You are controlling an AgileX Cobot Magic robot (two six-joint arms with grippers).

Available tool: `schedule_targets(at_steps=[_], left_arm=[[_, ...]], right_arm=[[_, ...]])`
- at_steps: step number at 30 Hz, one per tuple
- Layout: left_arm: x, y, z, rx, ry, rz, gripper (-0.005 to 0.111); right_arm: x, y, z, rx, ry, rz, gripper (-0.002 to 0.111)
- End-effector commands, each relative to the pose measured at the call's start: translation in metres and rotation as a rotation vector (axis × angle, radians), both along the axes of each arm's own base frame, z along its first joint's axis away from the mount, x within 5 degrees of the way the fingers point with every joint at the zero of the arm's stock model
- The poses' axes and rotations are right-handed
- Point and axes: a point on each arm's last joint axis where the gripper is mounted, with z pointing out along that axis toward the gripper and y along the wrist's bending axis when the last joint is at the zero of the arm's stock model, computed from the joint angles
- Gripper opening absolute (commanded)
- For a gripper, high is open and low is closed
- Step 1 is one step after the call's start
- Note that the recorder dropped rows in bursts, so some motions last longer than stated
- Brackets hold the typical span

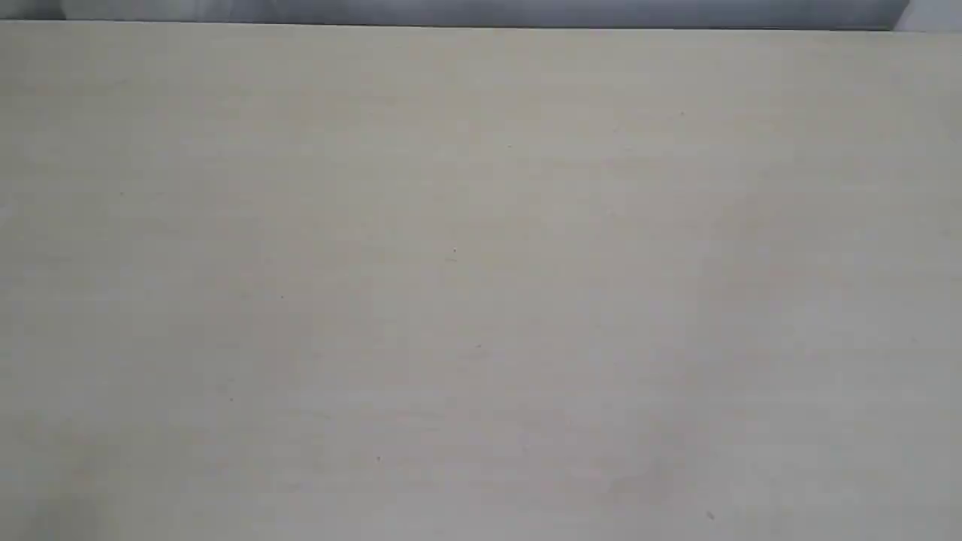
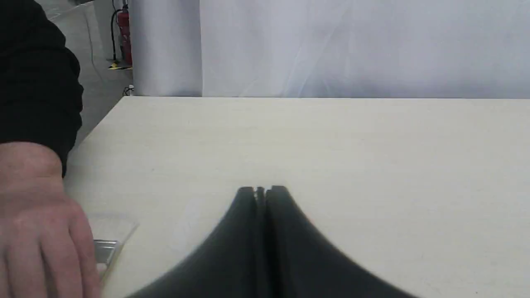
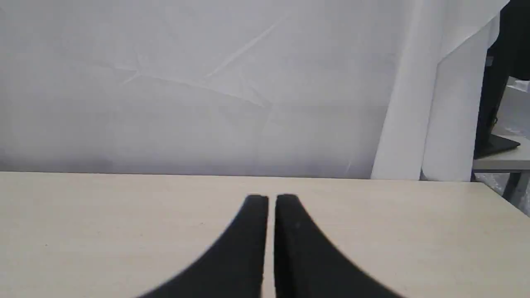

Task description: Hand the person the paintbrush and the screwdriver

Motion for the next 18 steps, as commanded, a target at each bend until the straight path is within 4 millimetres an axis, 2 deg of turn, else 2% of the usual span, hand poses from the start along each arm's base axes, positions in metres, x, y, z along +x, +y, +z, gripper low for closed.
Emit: schedule_targets(at_steps=[1, 9, 18], left_arm=[[0.0000, -0.0004, 0.0002, -0.005, -0.009, -0.006, 0.000], [0.0003, -0.0043, 0.0002, -0.005, -0.009, -0.076, 0.000], [0.0003, -0.0043, 0.0002, -0.005, -0.009, -0.076, 0.000]], right_arm=[[-0.0006, -0.0003, -0.0011, 0.007, -0.005, -0.005, 0.005], [-0.0006, -0.0003, -0.0011, 0.007, -0.005, -0.005, 0.005], [-0.0006, -0.0003, -0.0011, 0.014, -0.005, -0.005, 0.005]])
